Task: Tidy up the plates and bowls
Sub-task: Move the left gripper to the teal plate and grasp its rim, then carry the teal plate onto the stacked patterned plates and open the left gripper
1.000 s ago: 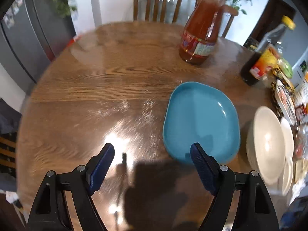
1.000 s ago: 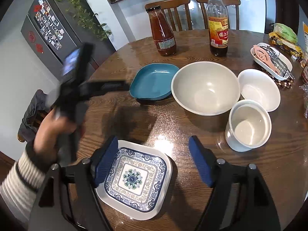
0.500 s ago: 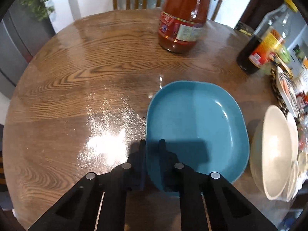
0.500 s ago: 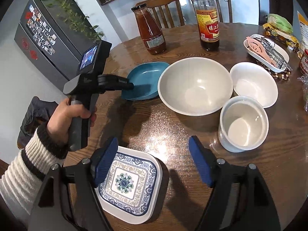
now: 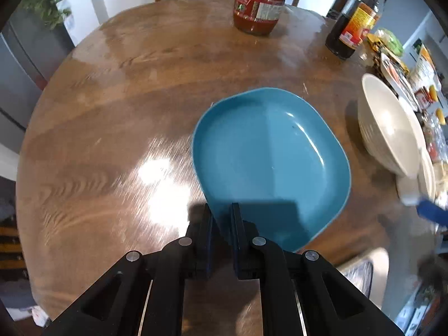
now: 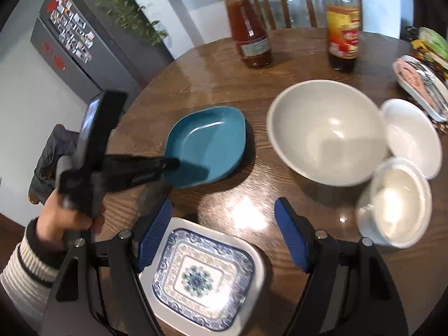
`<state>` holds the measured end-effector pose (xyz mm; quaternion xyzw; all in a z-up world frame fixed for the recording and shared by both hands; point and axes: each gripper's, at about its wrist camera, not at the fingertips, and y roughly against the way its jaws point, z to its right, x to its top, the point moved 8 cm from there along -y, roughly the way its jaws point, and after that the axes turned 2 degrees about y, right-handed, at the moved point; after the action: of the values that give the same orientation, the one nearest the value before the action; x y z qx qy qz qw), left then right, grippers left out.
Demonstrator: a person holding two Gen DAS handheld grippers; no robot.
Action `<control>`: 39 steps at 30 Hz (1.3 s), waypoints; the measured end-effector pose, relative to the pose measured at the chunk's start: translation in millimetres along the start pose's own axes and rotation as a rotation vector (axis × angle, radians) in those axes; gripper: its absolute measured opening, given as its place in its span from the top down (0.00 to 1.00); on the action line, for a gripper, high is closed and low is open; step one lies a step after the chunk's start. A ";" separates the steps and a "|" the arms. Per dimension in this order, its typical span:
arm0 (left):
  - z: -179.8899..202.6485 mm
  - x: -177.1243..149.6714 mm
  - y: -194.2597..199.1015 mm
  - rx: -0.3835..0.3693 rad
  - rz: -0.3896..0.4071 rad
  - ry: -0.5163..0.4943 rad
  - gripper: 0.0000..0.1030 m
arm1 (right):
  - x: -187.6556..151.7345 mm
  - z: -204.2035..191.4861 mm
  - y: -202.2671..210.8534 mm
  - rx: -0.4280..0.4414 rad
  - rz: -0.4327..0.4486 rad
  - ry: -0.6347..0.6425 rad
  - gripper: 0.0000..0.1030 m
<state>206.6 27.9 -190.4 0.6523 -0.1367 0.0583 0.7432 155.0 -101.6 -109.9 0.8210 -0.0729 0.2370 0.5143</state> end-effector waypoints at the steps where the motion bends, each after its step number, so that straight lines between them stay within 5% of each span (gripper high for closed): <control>1: -6.2 -4.6 2.7 0.003 -0.004 -0.006 0.90 | 2.5 -3.2 -6.1 0.000 -0.009 0.011 0.26; 11: -16.6 -13.0 9.7 0.009 -0.008 0.017 0.90 | 26.4 -16.4 -78.2 -0.060 -0.098 0.077 0.29; 13: -17.5 -13.0 10.7 0.016 -0.004 0.013 0.90 | 27.9 -16.3 -85.0 -0.064 -0.103 0.077 0.41; 15: -15.0 -10.6 9.3 0.016 0.000 0.016 0.90 | 26.7 -17.7 -91.7 -0.053 -0.122 0.070 0.63; 23: -14.5 -5.7 6.9 0.016 0.019 0.028 0.90 | 17.8 -10.2 -102.8 -0.080 -0.161 0.086 0.85; 39: -13.4 -13.4 44.4 -0.007 0.148 0.056 0.90 | 25.8 -16.2 -57.3 -0.095 -0.043 0.089 0.86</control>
<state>183.8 48.6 -153.3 0.6361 -0.1641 0.1309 0.7425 193.3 -57.8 -138.5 0.7858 -0.0433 0.2584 0.5602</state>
